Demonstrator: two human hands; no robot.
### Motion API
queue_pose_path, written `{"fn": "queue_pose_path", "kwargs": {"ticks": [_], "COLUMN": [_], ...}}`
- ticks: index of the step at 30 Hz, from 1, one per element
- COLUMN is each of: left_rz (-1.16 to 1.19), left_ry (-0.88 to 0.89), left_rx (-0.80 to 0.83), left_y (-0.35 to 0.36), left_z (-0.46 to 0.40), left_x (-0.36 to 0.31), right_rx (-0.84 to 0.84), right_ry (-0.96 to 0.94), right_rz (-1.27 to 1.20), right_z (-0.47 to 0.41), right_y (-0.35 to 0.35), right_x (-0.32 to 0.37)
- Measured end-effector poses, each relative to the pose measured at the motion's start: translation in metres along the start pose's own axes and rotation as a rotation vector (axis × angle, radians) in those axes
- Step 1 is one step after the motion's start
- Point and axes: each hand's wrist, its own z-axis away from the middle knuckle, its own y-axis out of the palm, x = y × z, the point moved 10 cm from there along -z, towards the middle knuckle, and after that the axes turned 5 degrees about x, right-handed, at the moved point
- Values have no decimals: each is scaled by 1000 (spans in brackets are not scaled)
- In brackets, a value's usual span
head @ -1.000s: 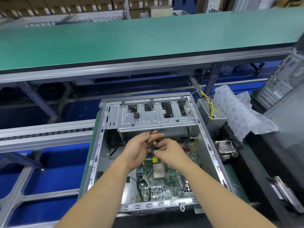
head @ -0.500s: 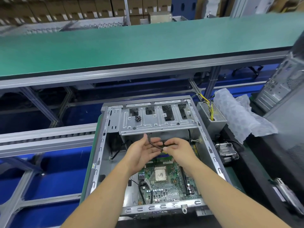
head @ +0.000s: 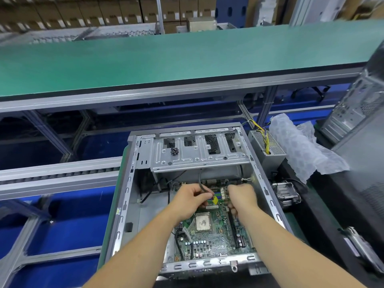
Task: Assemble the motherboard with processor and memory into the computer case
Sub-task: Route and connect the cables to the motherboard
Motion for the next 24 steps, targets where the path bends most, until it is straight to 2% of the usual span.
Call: {"fn": "queue_pose_path", "kwargs": {"ticks": [2,4,8,11,13,19,24], "left_rz": [-16,-43,-58,-187,-228,-115,-17], "left_ry": [11,32,40,100,136,183,172], "left_rx": [28,40,64,41,12,-29,2], "left_y": [6,11,23,29,30,38,49], "left_z": [-1,-1,-2,-2,-1,-3,-8], "left_x": [-4,-9,-16,-26,-32,-40,-43], "right_rx": [-74,-57,67,172,196,269,401], "right_ry": [-92,-72,-62,-55,-7,214,336], "right_rz": [126,151,218,229,180,-122,-135], "right_z": [-1,-1,-2,3,3,6,14], "right_y": [-9,-7,7,17,17,19,26], "right_x": [10,8,5,5,1,-16,-30]}}
